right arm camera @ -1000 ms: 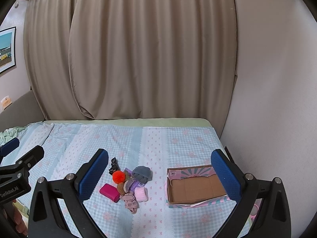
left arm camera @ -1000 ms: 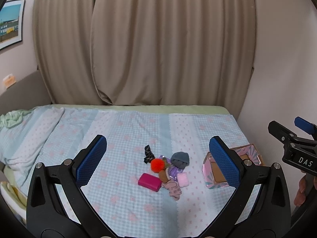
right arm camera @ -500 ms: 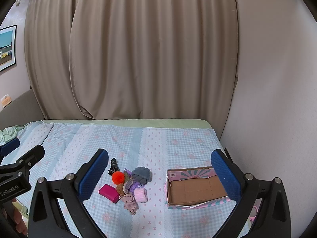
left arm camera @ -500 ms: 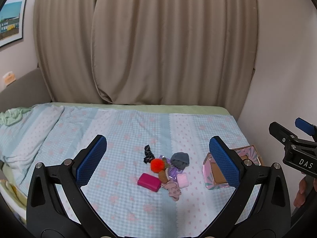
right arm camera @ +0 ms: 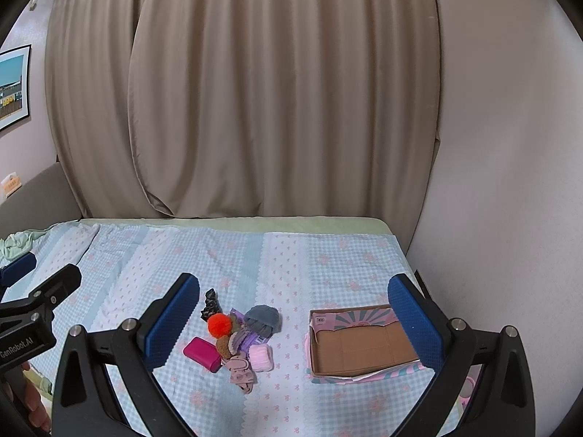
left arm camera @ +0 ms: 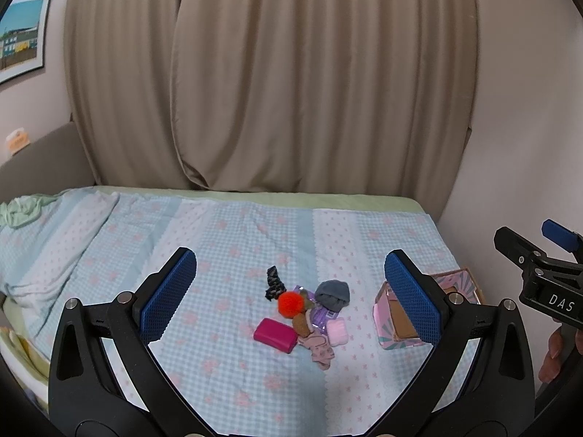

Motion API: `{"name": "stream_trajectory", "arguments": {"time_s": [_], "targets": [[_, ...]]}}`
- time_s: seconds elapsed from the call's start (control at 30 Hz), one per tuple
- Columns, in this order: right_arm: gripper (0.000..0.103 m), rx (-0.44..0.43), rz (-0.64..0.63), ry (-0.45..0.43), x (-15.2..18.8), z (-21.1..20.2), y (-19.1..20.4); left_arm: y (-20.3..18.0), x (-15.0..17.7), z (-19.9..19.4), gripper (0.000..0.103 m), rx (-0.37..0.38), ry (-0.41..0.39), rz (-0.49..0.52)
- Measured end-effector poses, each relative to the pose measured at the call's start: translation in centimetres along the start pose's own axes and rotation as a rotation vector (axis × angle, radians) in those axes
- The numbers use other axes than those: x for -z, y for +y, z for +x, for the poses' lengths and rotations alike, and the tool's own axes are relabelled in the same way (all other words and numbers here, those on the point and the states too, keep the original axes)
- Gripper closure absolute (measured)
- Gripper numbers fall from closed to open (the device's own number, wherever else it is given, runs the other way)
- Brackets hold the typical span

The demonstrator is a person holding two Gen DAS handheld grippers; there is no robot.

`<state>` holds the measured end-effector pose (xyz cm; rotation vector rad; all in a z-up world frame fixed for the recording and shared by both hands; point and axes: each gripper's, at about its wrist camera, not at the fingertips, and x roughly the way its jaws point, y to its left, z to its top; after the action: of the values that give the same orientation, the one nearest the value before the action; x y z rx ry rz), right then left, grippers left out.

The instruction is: Organize soft objects

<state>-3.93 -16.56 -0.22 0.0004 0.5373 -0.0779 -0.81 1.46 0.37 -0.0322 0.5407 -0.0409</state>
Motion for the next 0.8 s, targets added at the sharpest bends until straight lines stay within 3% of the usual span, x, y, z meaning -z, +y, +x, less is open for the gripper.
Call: {"name": "stream_trajectory", "arguments": {"time_s": [0.2, 0.37, 0.5, 0.63, 0.8], "targets": [[0.000, -0.018, 0.017, 0.030, 0.3, 0.6, 0.4, 0.8, 0.0, 0.5, 0.001, 0.001, 0.022, -0.005], [0.000, -0.029, 0.063, 0.092, 1.5, 3.0, 1.7, 2.9, 0.3, 2.9, 0.001, 0.008, 0.097, 0.004], [0.000, -0.008, 0.119, 0.146, 2.8, 5.6, 2.9, 5.3, 0.9, 7.2, 0.001, 0.037, 0.189, 0.000], [0.000, 0.011, 0.187, 0.200, 4.4, 9.5, 4.0, 7.6, 2.3, 12.9, 0.001, 0.115, 0.261, -0.002], [0.000, 0.017, 0.224, 0.257, 6.4, 15.4, 5.2, 9.2, 4.3, 21.0, 0.001, 0.128, 0.347, -0.013]]}}
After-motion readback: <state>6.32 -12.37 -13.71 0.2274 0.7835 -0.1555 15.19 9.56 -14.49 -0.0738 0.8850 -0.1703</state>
